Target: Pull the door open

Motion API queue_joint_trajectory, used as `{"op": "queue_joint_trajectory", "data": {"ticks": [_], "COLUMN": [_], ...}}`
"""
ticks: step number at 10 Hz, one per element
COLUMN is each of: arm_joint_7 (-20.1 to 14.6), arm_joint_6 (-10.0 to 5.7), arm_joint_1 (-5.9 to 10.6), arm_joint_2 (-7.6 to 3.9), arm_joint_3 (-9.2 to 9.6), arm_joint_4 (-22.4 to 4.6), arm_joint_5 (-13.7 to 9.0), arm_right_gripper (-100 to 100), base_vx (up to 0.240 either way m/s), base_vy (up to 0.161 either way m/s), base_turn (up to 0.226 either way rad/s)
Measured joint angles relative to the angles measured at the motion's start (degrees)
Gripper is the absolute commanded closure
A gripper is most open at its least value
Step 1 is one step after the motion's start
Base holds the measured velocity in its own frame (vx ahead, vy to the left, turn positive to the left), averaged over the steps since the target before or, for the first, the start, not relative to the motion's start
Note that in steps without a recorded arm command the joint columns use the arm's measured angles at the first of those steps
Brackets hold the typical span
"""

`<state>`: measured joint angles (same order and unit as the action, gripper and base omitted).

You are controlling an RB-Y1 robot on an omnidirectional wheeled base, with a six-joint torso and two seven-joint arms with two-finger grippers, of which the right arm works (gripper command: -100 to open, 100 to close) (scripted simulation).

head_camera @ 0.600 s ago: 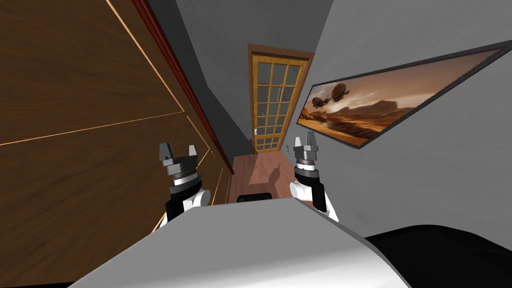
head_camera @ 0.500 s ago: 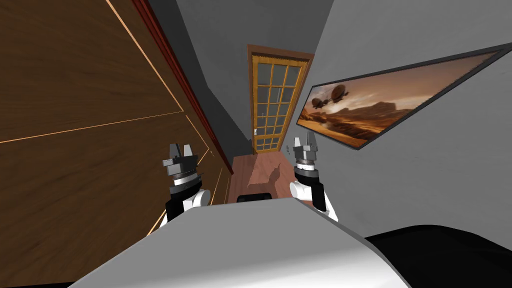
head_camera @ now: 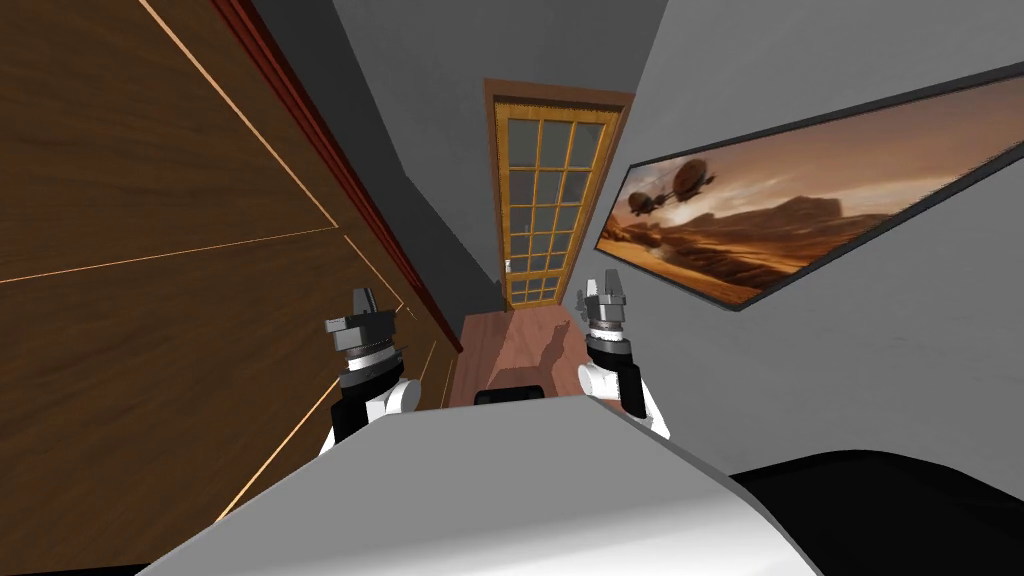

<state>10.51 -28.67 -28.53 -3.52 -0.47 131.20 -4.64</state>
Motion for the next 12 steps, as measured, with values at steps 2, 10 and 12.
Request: {"op": "queue_joint_trajectory", "data": {"ticks": [2, 10, 12], "arm_joint_7": [2.51, 10.95, 13.17], "arm_joint_6": [-0.2, -2.1, -2.58], "arm_joint_1": [0.59, 1.52, 1.91], "arm_joint_2": [-0.13, -1.14, -1.38], "arm_joint_3": [0.08, -0.47, -0.69], "arm_joint_4": [-1.93, -8.89, -10.82], "arm_joint_5": [-0.26, -1.85, -2.3], "arm_right_gripper": [-100, -100, -100], "base_vx": [0.126, 0.09, 0.092], "base_vy": [-0.056, -0.037, -0.024], "base_turn": [0.067, 0.059, 0.075]}}
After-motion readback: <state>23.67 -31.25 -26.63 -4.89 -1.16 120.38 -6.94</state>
